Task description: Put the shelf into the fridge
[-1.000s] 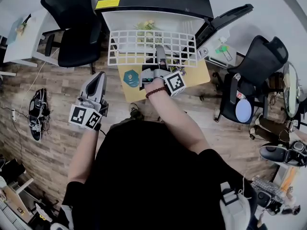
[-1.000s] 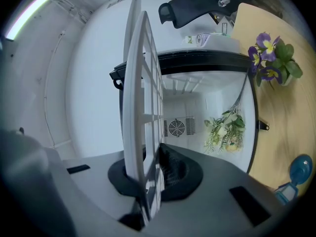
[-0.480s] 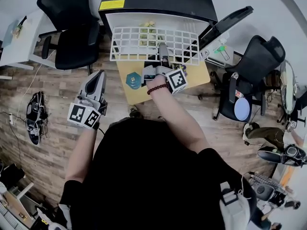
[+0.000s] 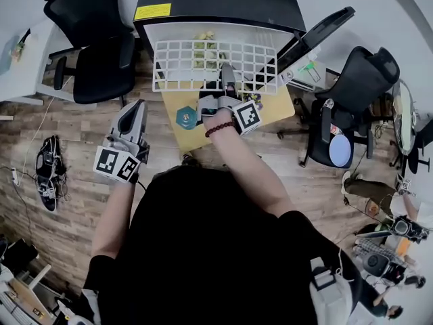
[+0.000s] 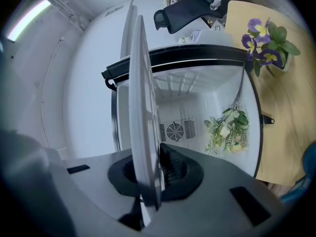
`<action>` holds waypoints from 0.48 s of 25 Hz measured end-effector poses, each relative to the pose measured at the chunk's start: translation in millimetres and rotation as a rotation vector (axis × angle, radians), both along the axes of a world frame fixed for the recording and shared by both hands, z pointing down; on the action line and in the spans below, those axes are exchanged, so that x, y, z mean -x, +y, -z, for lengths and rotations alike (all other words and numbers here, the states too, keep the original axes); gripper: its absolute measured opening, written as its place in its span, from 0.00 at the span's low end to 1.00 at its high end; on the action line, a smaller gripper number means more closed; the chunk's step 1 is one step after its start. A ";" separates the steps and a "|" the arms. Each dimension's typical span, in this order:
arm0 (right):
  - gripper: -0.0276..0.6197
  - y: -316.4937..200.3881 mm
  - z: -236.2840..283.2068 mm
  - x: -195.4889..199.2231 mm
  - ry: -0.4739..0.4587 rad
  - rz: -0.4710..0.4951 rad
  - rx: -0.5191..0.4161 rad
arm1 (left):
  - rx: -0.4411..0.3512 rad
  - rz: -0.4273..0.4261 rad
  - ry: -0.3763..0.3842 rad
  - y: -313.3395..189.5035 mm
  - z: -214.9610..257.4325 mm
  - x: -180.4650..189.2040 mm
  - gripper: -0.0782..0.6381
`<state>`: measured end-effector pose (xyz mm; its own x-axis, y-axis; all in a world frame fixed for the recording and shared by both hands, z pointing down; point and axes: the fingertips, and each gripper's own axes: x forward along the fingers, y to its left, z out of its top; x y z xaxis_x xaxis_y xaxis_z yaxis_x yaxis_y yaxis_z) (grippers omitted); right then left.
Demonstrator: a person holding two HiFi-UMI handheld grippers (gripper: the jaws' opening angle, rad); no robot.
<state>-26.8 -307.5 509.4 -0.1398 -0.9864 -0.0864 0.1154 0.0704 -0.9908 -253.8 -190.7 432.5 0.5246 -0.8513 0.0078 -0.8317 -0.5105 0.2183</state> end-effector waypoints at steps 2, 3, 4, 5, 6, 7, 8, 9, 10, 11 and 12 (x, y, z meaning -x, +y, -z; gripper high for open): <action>0.12 0.2 5.4 0.2 0.002 0.004 -0.009 | 0.001 -0.007 0.005 -2.4 -1.9 -2.1 0.13; 0.12 0.4 7.6 -0.1 0.006 0.004 -0.015 | 0.002 -0.010 0.007 -3.2 -2.8 -3.6 0.13; 0.12 0.6 8.8 -0.2 0.006 0.004 -0.018 | 0.002 -0.014 0.008 -3.7 -3.6 -5.0 0.13; 0.12 0.8 9.0 0.1 0.001 0.004 -0.019 | 0.004 -0.016 0.009 -4.2 -4.3 -6.3 0.13; 0.11 1.3 8.5 0.8 -0.012 0.006 -0.019 | 0.006 -0.018 0.010 -4.3 -4.9 -7.2 0.13; 0.11 1.8 7.9 1.9 -0.030 0.007 -0.018 | 0.007 -0.019 0.011 -4.3 -5.2 -7.9 0.13; 0.11 2.0 7.9 3.1 -0.042 0.007 -0.021 | 0.007 -0.019 0.010 -4.1 -5.3 -8.3 0.13; 0.11 1.5 9.4 3.8 -0.040 0.008 -0.028 | 0.007 -0.020 0.009 -4.2 -5.2 -8.3 0.13; 0.11 0.5 12.3 3.6 -0.025 0.010 -0.041 | 0.006 -0.020 0.008 -4.2 -5.2 -8.1 0.13; 0.11 -0.4 15.7 2.8 -0.005 0.013 -0.054 | 0.004 -0.021 0.007 -4.0 -5.1 -7.6 0.13; 0.11 -1.2 18.4 2.0 0.010 0.016 -0.063 | 0.003 -0.020 0.006 -3.6 -5.0 -6.8 0.13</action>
<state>-28.8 -308.8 491.0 -0.1568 -0.9767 -0.1468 0.1073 0.1309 -0.9856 -247.1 -194.3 437.6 0.5416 -0.8406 0.0072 -0.8200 -0.5264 0.2248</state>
